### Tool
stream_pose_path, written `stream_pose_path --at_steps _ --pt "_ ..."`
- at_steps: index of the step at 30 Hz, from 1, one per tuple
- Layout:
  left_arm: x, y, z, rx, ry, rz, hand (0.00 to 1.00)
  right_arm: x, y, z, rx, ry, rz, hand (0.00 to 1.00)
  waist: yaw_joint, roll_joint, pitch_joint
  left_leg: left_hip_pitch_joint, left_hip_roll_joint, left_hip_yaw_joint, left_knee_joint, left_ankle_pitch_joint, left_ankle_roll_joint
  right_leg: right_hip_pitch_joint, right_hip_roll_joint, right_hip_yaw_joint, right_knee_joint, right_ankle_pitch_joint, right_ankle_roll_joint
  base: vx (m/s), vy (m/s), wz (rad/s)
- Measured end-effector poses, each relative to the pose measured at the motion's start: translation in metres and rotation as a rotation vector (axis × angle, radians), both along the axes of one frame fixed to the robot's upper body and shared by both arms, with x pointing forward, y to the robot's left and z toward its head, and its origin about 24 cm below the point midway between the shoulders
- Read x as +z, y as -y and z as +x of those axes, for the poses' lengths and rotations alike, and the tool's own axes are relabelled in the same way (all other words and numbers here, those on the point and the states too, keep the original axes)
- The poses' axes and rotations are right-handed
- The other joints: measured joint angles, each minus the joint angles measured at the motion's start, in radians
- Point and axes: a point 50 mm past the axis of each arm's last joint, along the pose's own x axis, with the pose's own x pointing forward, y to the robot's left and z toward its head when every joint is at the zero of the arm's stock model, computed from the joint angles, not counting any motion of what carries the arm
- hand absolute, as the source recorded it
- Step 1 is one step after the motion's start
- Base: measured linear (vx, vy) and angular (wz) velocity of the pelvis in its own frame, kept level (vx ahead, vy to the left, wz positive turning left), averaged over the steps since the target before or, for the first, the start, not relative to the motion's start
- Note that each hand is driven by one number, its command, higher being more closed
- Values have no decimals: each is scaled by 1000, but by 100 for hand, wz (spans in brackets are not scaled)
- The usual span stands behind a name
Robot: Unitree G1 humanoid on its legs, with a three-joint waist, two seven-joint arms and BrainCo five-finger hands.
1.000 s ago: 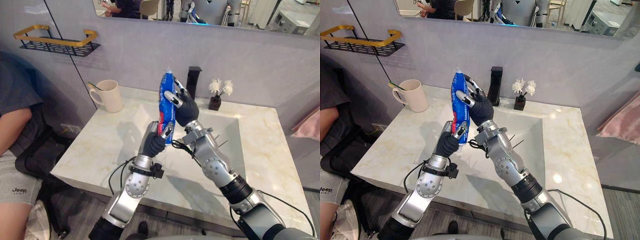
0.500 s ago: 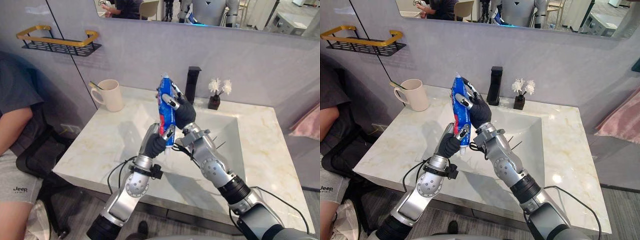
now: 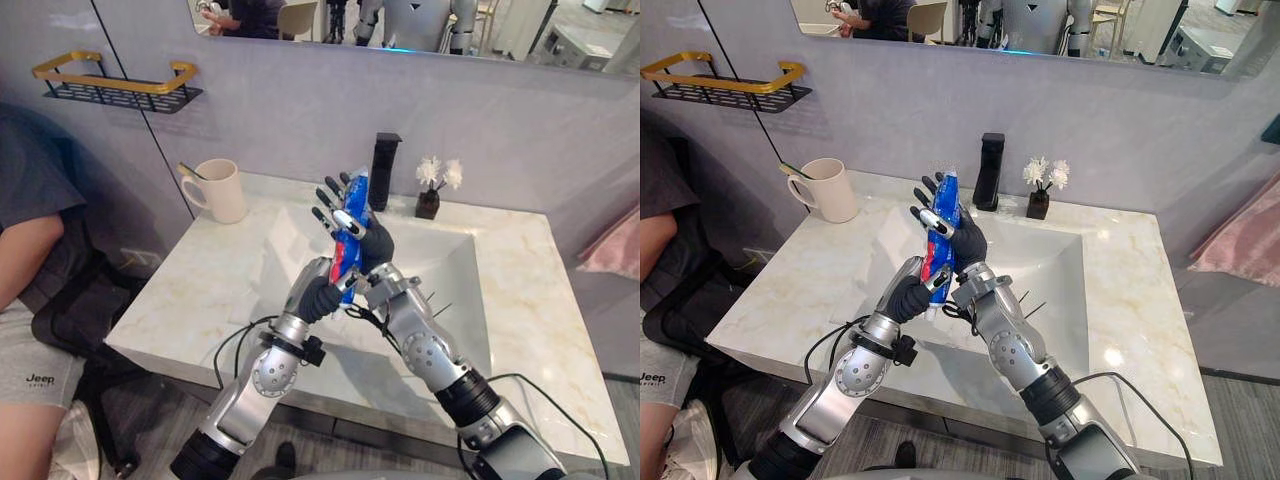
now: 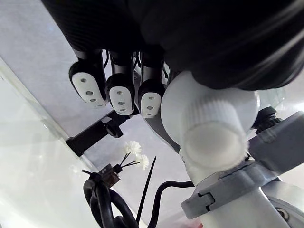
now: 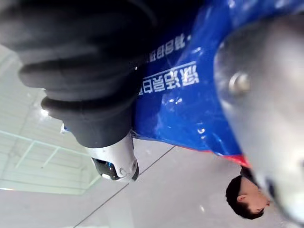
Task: Organize washtable
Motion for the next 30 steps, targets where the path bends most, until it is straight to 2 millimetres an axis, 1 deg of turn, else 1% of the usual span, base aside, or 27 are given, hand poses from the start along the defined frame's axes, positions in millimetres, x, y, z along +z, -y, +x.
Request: stream_pose_path --at_steps 2,5,7,16,18,21,22,24,27,29,30 --pt "-2 -5 0 -4 4 48 100 -6 3 0 18 -11 -36 100 0 0 0 0 0 0 0 0 0 0 0 0 0 0 0 0 0 0" --pt "-2 -10 3 -26 10 122 100 -10 8 0 48 -5 -76 100 1 0 0 -1 0 0 0 0 0 0 0 0 0 1 -1 0 0 0" --pt "-2 -13 3 -29 9 139 100 -12 11 -1 59 -3 -96 100 1 0 0 -1 0 0 0 0 0 -1 0 0 0 1 -1 0 0 0" --pt "-2 -15 3 -57 6 175 100 -15 16 -3 65 9 -89 100 2 0 0 -2 0 -1 0 0 0 -1 0 -1 0 1 -1 0 0 0" --pt "-1 -12 2 -71 20 162 100 -11 18 -7 57 21 -64 100 2 0 0 -2 0 -2 0 0 0 -1 0 -2 0 1 -1 0 0 0" --pt "2 -12 3 -66 35 141 100 -7 18 -7 45 33 -36 100 0 0 0 -2 0 -2 0 0 0 0 0 -2 0 1 -1 0 0 0" --pt "3 -11 3 -67 39 135 0 -6 18 -7 42 38 -32 100 0 0 0 -2 0 -2 0 0 0 0 0 -2 0 1 -1 0 0 0" --pt "5 -11 4 -63 51 119 0 -2 20 -8 26 58 -24 100 2 0 0 -2 -1 -4 0 0 0 1 0 -3 0 1 -1 0 0 0" --pt "12 -17 7 -24 81 106 0 1 24 -7 -5 70 -17 100 1 0 0 2 -1 -8 0 0 0 8 0 -7 -1 1 0 0 0 5" --pt "22 -20 5 5 123 76 0 7 27 -10 -35 99 -2 100 1 1 1 4 -3 -16 0 0 0 16 0 -15 -3 0 0 0 0 9" --pt "28 -21 4 24 156 56 0 13 29 -11 -48 124 7 100 2 2 1 4 -3 -17 0 0 0 16 0 -17 -3 0 0 0 0 5"
